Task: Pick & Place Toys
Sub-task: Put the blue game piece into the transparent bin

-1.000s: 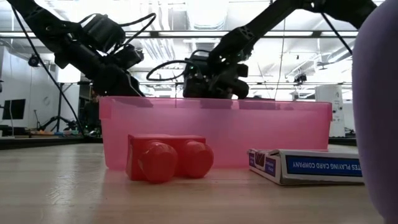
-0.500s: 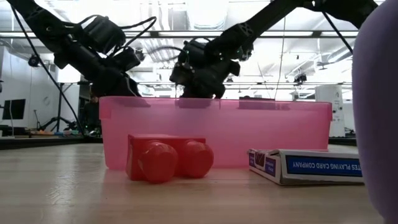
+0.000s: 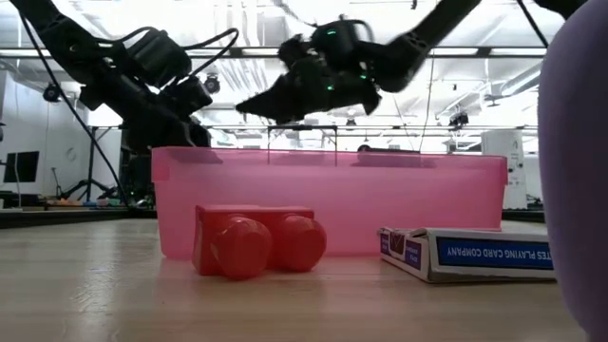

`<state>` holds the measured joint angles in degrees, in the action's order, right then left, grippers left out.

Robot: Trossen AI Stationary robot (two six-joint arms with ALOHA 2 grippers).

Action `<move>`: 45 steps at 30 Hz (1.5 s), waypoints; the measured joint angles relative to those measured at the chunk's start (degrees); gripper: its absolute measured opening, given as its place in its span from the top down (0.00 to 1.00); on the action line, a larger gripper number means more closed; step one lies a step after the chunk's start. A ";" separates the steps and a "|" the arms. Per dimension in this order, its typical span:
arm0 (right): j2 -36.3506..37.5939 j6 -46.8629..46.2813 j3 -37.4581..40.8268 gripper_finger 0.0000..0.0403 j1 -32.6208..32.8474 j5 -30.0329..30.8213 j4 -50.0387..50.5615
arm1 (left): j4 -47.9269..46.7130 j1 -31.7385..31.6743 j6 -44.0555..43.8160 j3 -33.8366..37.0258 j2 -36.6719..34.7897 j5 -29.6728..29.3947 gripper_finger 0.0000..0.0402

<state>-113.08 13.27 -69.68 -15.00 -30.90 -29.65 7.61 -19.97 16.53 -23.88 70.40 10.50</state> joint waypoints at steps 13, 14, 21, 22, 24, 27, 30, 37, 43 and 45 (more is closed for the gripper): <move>12.02 -4.25 21.33 0.96 0.28 5.48 -17.17 | 6.49 1.73 4.51 -1.14 10.62 0.22 0.06; 13.12 -4.60 22.43 0.96 0.30 6.73 -17.22 | 6.51 2.04 5.07 -1.66 11.74 0.20 0.06; 19.04 -6.72 28.66 0.94 0.30 9.01 -17.05 | 6.29 3.21 8.99 -6.08 17.46 0.02 0.06; 19.70 -7.52 29.32 0.93 0.30 9.10 -16.98 | 6.01 3.21 9.09 -6.80 18.00 0.00 0.06; 20.58 -8.98 30.43 0.87 0.30 9.33 -16.36 | 4.90 3.21 9.24 -7.86 18.95 0.00 0.06; 21.45 -9.68 32.00 0.72 0.46 11.10 -16.08 | 3.70 3.23 10.36 -8.41 19.53 0.02 0.06; 21.67 -10.16 32.85 0.55 0.50 11.63 -15.59 | 2.30 3.28 10.85 -8.44 19.53 0.95 0.06; 21.58 -10.18 33.06 0.25 0.50 11.63 -15.68 | 6.47 3.57 10.61 -8.48 21.21 5.21 0.06; 21.54 -10.35 33.06 0.20 0.48 11.61 -15.01 | 10.54 3.58 10.45 -8.52 25.15 5.20 0.06; 21.51 -10.41 33.06 0.20 0.48 11.61 -14.59 | 10.72 3.58 10.50 -8.52 25.34 5.18 0.06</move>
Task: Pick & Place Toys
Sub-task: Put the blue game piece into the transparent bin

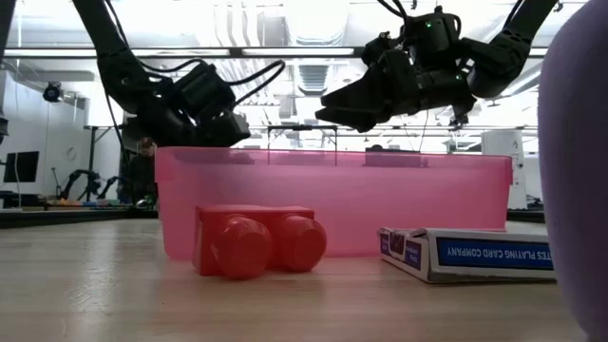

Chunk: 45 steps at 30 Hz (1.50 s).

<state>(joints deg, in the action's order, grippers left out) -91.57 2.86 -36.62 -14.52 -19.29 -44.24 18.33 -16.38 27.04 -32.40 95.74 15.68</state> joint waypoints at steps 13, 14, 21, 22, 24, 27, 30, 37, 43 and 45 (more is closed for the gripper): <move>-0.02 0.06 0.00 0.20 -0.02 0.00 0.38 | 0.86 0.04 -0.31 0.04 -0.24 2.38 0.24; -0.02 0.08 0.00 0.20 -0.02 0.00 0.38 | 0.94 0.08 -0.44 0.04 -0.13 2.38 0.25; -0.02 0.08 0.00 0.20 -0.04 0.00 0.58 | 1.50 0.69 -0.43 0.05 2.27 3.07 0.26; -0.02 0.08 0.00 0.20 -0.04 -0.02 0.58 | 2.39 0.71 -0.40 0.05 2.91 3.07 0.26; -0.04 0.08 0.00 0.20 -0.04 0.00 0.58 | 3.43 0.76 -0.40 0.04 3.87 3.26 0.26; -0.04 0.08 0.00 0.20 -0.04 -0.02 0.61 | 5.20 0.74 0.33 0.02 4.66 3.27 0.26; -0.03 0.09 0.00 0.20 -0.07 -0.02 0.62 | 5.74 0.74 0.57 0.02 4.58 3.10 0.26; -0.04 0.10 0.00 0.20 -0.09 0.02 1.01 | 5.42 0.74 1.02 0.06 4.37 1.52 0.42; -0.04 0.10 0.00 0.20 -0.09 0.09 1.40 | 4.90 0.74 1.94 0.06 4.30 1.43 0.69; -0.04 0.10 0.02 0.20 -0.11 0.13 1.64 | 4.60 0.74 2.78 0.06 4.16 1.44 0.78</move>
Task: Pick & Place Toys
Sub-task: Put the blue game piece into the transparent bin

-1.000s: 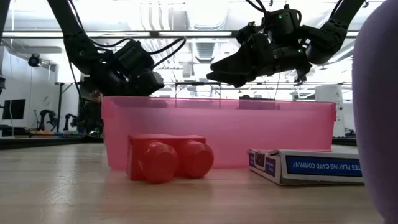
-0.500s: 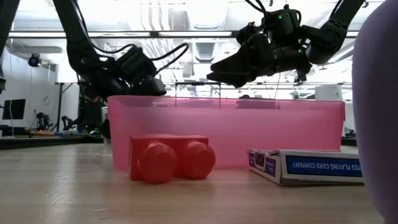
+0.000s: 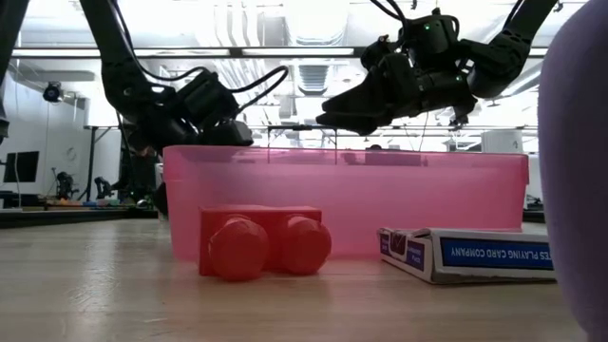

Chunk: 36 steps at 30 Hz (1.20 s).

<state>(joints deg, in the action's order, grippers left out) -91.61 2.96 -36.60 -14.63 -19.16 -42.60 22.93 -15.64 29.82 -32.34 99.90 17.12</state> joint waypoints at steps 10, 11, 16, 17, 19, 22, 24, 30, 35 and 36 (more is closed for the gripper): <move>0.00 0.02 0.03 0.20 0.00 1.77 0.62 | -0.67 -0.07 0.24 0.00 -0.42 0.02 0.95; 0.00 0.04 0.03 0.20 -0.08 2.06 0.93 | -0.67 -0.09 0.23 0.00 -0.42 0.02 0.94; 0.00 0.07 -0.02 0.20 -0.11 3.29 2.49 | -0.68 -0.09 0.21 0.00 -0.42 0.02 0.94; 0.00 0.07 -0.02 0.20 -0.11 4.31 2.64 | -0.67 -0.09 0.13 0.00 -0.42 0.02 0.94; 0.00 -0.18 -0.16 0.20 -0.25 7.79 4.04 | -0.69 -0.09 -0.13 0.00 -0.42 0.00 0.94; 0.07 -0.59 -1.94 0.20 -0.99 14.84 11.98 | -0.69 -0.09 -0.17 0.00 -0.53 -0.13 0.94; 0.07 -0.82 -4.01 0.20 -1.47 19.85 19.09 | -0.67 -0.11 -0.19 0.00 -0.80 -0.17 0.94; 0.45 -1.80 -10.44 0.20 -1.84 27.69 36.19 | -0.62 -0.35 -1.30 0.00 -3.16 -1.84 0.94; 1.86 -2.33 -13.95 0.20 -2.13 28.37 46.58 | -0.91 -1.10 -4.76 0.12 -8.27 -2.12 0.94; 2.12 -2.40 -14.61 0.20 -2.23 28.37 48.93 | -0.90 -1.31 -5.76 0.36 -9.81 -2.10 0.94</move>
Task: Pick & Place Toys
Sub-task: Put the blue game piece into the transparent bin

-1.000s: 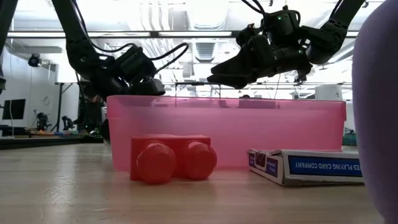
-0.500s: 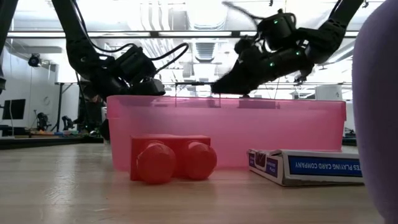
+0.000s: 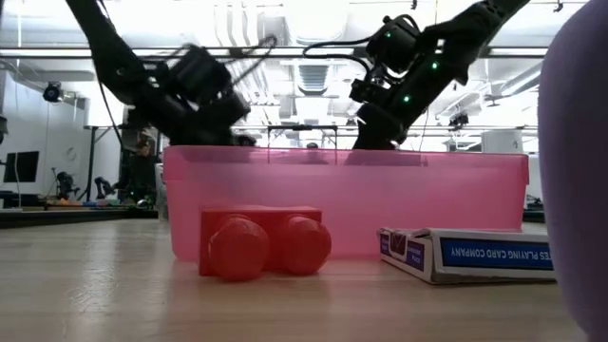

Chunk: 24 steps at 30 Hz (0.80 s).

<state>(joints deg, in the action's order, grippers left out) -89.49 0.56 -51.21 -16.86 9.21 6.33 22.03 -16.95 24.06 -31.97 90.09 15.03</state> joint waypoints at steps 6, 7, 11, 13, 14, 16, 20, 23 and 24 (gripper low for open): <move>3.80 -1.18 -1.63 0.20 -2.14 0.00 14.20 | 1.15 -2.01 -3.06 4.56 -13.62 1.76 0.94; 4.71 -1.31 -1.61 0.20 -2.64 -0.01 16.53 | 1.89 -2.32 -3.73 5.68 -16.13 2.71 0.94; 8.92 -2.31 -1.59 0.20 -5.13 0.00 24.26 | 3.71 -2.78 -5.61 10.25 -25.73 5.16 0.94; 10.93 -2.77 -1.59 0.20 -6.62 0.00 27.81 | 3.83 -2.78 -6.11 12.24 -29.57 5.26 0.94; 11.89 -3.14 -1.63 0.20 -7.61 -0.02 29.91 | 4.07 -2.78 -6.44 13.04 -31.09 5.19 0.94; 13.17 -3.90 -1.72 0.20 -10.00 -0.03 34.12 | 3.85 -2.85 -7.13 14.45 -33.59 5.19 0.94; 14.48 -5.43 -1.76 0.20 -15.59 -0.07 40.39 | 3.75 -2.93 -8.09 15.55 -35.39 5.18 0.94; 14.32 -5.45 -1.74 0.20 -19.09 -0.83 43.17 | 3.69 -3.01 -8.55 15.46 -35.23 5.18 0.92; 14.07 -5.27 -1.74 0.20 -20.12 -1.66 43.52 | 3.71 -3.03 -8.75 15.44 -35.15 5.17 0.90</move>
<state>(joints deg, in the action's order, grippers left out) -75.42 -4.71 -52.95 -36.98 7.55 49.85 25.73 -19.97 15.31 -16.53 54.94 20.20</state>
